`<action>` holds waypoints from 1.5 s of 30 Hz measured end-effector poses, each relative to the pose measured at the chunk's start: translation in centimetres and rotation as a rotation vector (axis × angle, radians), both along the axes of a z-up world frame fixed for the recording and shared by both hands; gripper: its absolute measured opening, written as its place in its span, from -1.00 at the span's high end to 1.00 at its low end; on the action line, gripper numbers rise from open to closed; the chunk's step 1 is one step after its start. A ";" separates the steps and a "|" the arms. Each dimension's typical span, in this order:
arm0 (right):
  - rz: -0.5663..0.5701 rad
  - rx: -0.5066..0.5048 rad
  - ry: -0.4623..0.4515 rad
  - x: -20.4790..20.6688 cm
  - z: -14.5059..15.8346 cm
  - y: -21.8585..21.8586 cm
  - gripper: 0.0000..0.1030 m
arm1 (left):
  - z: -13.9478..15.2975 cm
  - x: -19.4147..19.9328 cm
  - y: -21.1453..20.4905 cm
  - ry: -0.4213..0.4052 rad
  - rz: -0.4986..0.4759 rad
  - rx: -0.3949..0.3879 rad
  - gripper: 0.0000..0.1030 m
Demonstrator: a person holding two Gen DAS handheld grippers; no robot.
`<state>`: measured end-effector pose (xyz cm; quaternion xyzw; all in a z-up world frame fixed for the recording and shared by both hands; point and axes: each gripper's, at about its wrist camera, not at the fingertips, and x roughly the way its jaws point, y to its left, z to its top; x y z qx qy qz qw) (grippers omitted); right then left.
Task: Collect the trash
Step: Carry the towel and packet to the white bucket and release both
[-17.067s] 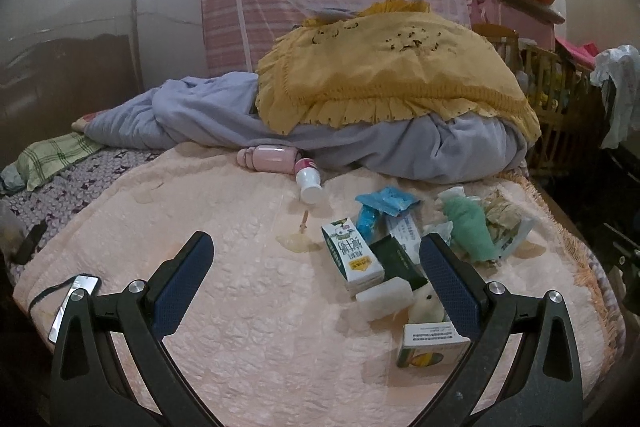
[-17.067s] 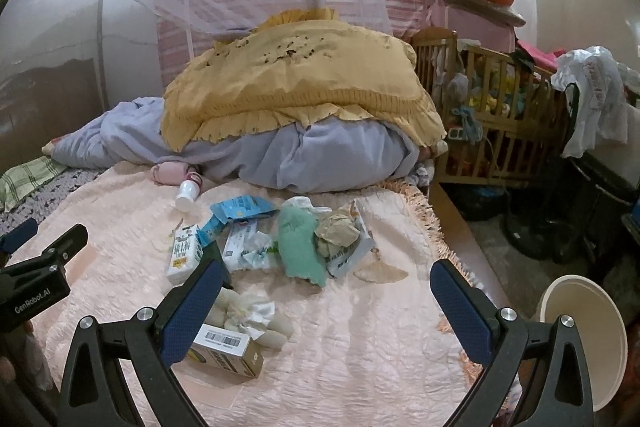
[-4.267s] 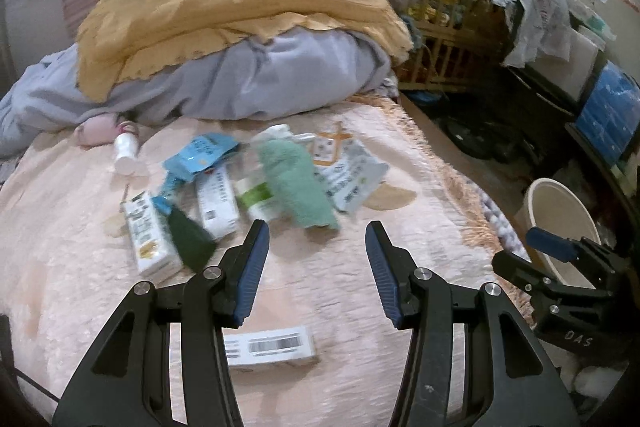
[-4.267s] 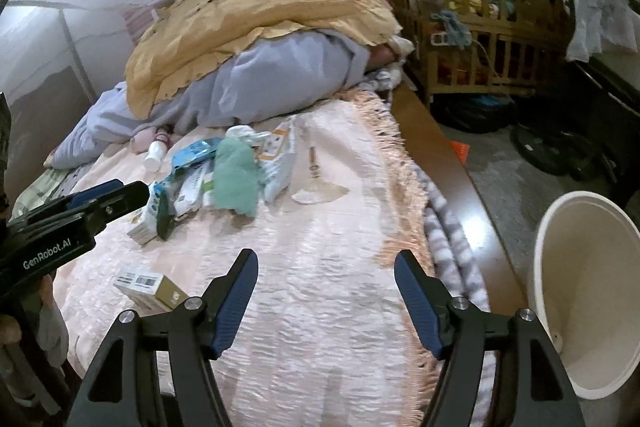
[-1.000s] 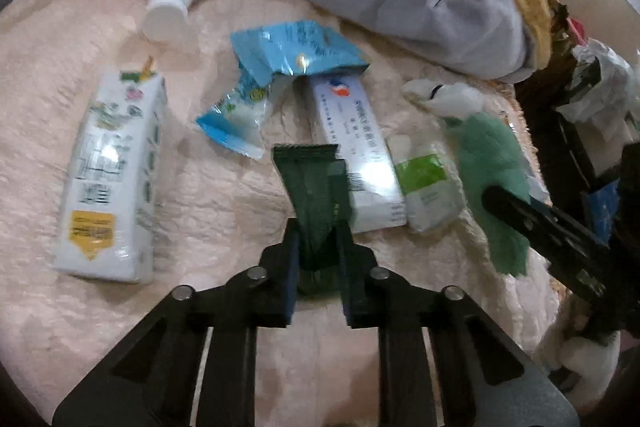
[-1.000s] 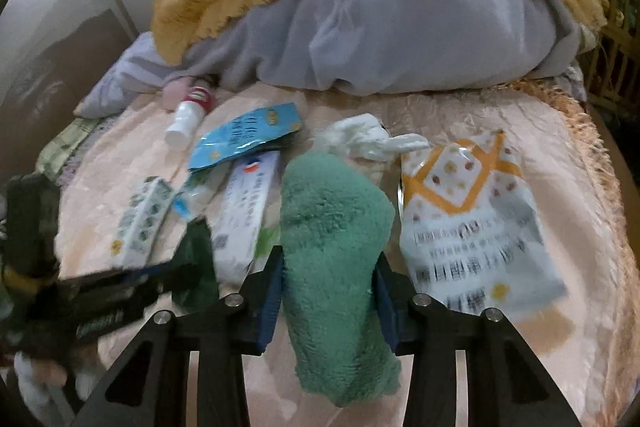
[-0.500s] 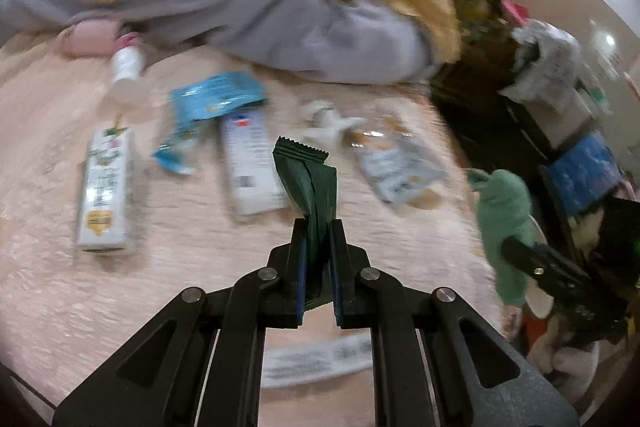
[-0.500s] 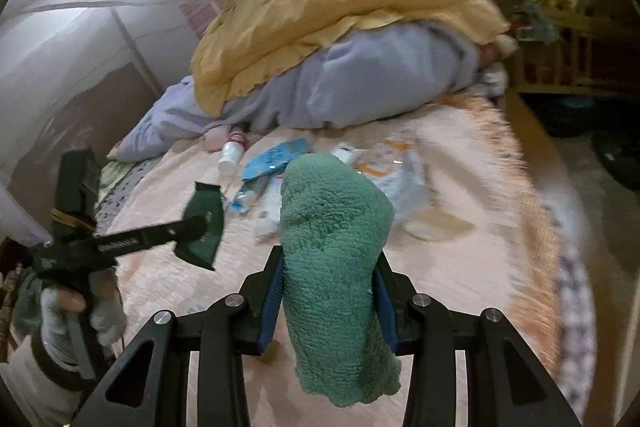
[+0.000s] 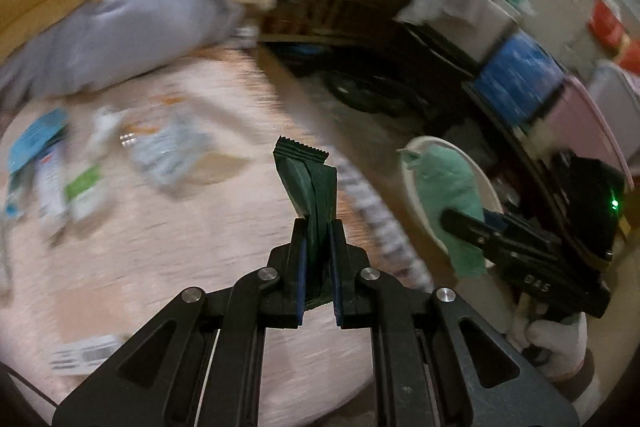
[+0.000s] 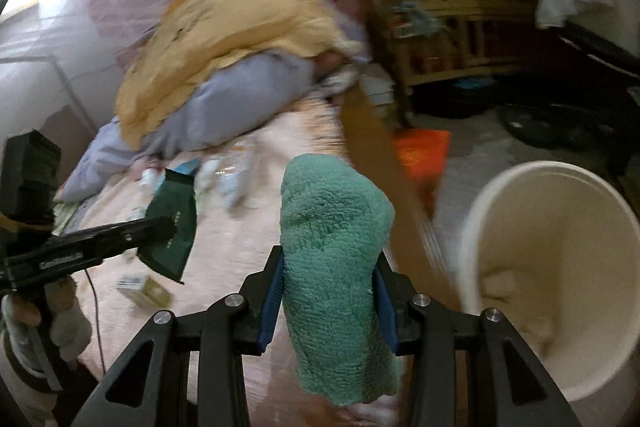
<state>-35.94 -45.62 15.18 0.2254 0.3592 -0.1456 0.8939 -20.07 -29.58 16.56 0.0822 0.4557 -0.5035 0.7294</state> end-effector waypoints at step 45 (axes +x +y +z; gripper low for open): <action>-0.253 0.036 0.086 -7.2 -4.7 -8.2 -0.18 | -2.9 -4.9 -10.1 -0.107 0.005 0.084 0.14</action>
